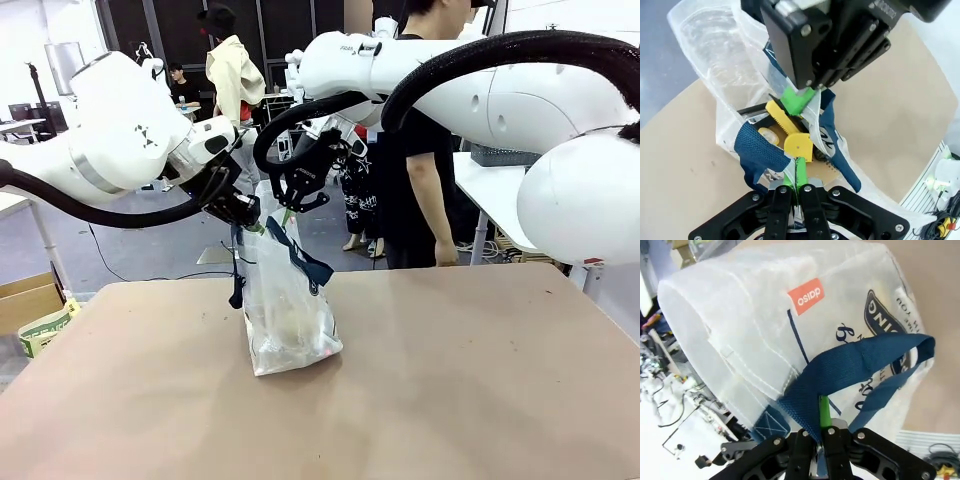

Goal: Transfer purchased items from the store into the shopping bag.
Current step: Move the Reusable shopping bag to the right side of the table.

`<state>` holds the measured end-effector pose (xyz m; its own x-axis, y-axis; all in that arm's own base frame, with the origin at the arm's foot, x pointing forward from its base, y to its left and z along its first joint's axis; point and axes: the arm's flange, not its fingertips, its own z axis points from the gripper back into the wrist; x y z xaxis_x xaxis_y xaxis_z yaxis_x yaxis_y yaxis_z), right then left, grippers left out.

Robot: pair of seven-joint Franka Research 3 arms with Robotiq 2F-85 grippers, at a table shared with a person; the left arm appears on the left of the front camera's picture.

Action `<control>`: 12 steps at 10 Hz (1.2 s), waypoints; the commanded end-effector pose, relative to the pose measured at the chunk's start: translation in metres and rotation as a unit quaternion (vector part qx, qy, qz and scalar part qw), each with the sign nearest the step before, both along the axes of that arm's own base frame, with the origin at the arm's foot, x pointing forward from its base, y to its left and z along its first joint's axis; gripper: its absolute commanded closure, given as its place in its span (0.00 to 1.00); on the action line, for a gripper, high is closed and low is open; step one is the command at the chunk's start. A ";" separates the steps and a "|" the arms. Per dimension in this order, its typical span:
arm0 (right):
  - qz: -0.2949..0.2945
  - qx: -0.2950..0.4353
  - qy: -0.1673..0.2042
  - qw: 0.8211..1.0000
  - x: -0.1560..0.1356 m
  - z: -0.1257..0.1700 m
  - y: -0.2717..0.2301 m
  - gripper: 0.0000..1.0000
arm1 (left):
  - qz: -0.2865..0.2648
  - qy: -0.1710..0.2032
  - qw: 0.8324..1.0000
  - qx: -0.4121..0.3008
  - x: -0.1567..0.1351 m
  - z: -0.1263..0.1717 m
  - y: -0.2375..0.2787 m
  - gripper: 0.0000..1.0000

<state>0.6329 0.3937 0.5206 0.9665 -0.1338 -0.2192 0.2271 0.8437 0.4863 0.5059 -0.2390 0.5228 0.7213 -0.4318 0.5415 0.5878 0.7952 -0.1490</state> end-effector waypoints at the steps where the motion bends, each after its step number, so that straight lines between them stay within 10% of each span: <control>1: 0.004 0.038 -0.003 0.999 0.005 0.006 0.006 1.00 | -0.006 -0.009 1.000 -0.029 -0.007 0.002 0.004 1.00; 12: 0.029 0.043 0.011 0.999 0.000 0.001 0.027 1.00 | 0.003 -0.017 0.999 -0.041 -0.002 0.003 -0.009 1.00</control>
